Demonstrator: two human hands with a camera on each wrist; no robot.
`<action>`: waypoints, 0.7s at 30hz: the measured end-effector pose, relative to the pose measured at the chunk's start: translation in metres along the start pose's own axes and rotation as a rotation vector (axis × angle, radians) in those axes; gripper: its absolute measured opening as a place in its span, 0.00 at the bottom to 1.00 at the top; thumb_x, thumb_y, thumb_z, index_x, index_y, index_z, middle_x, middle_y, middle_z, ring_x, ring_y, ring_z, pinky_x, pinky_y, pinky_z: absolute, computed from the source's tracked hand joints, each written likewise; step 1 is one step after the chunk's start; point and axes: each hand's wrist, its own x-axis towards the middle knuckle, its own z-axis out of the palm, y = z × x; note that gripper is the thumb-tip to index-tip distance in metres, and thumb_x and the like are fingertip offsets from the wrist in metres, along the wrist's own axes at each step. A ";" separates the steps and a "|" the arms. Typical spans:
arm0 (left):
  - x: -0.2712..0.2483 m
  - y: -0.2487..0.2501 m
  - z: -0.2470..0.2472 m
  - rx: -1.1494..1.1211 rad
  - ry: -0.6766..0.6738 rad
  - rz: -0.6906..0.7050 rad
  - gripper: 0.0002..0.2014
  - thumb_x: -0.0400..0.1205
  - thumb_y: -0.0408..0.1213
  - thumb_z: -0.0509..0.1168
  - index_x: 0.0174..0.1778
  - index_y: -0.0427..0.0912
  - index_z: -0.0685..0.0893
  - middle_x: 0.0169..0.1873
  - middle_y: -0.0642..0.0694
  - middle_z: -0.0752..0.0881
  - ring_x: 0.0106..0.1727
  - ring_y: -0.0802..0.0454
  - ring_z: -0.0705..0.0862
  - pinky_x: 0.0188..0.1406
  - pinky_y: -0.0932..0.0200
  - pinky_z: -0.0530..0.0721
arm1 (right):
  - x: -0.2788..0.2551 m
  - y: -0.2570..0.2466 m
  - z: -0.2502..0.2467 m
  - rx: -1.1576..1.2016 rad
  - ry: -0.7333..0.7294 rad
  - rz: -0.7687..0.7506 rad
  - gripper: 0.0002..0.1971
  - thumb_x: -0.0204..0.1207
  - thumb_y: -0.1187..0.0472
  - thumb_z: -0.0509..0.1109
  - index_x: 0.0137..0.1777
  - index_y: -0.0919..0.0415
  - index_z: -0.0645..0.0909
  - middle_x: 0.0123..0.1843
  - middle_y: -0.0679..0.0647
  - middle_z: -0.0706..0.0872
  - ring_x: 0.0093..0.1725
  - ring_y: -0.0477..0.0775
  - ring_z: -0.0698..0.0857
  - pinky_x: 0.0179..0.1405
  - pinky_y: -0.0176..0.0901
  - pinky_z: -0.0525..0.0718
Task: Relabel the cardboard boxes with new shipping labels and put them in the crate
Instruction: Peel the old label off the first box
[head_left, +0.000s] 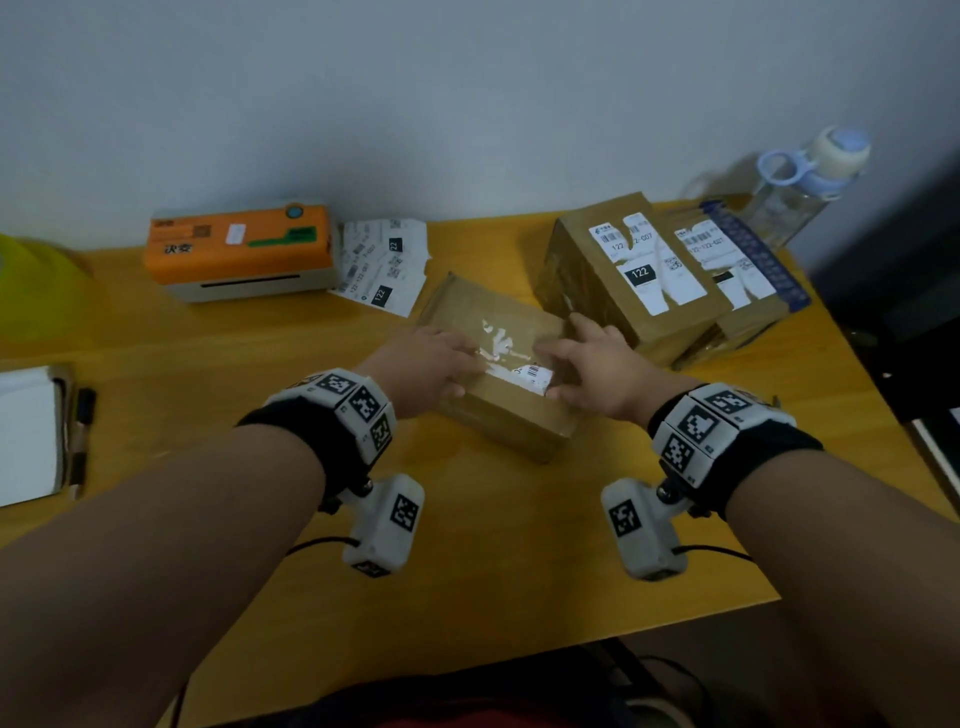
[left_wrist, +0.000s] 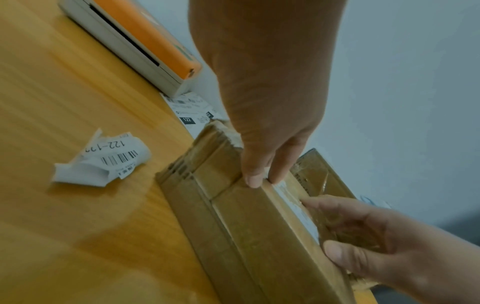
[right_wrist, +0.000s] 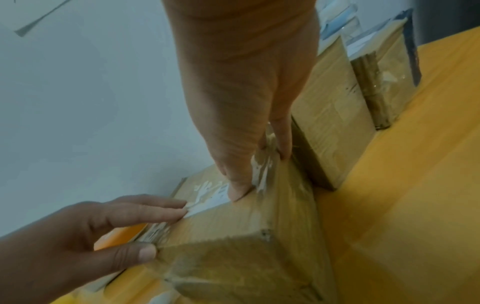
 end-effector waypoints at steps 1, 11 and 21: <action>-0.002 0.000 0.000 0.004 0.033 -0.018 0.21 0.84 0.46 0.59 0.74 0.55 0.72 0.75 0.52 0.69 0.75 0.49 0.66 0.75 0.49 0.66 | -0.002 -0.001 -0.002 0.006 -0.023 0.027 0.35 0.77 0.48 0.69 0.81 0.43 0.56 0.85 0.61 0.47 0.81 0.70 0.52 0.80 0.62 0.57; -0.010 0.001 0.011 -0.534 0.121 -0.361 0.22 0.78 0.52 0.68 0.59 0.41 0.73 0.49 0.47 0.82 0.49 0.49 0.82 0.48 0.56 0.81 | -0.006 -0.024 0.001 -0.100 0.050 0.114 0.44 0.66 0.31 0.70 0.74 0.54 0.57 0.59 0.57 0.82 0.55 0.59 0.84 0.42 0.49 0.80; -0.019 0.004 0.028 -0.857 0.048 -0.375 0.43 0.73 0.43 0.75 0.79 0.43 0.56 0.69 0.47 0.74 0.60 0.54 0.76 0.54 0.59 0.76 | 0.002 -0.057 0.013 -0.086 0.252 -0.142 0.25 0.79 0.50 0.67 0.74 0.51 0.65 0.61 0.55 0.82 0.59 0.60 0.83 0.47 0.47 0.78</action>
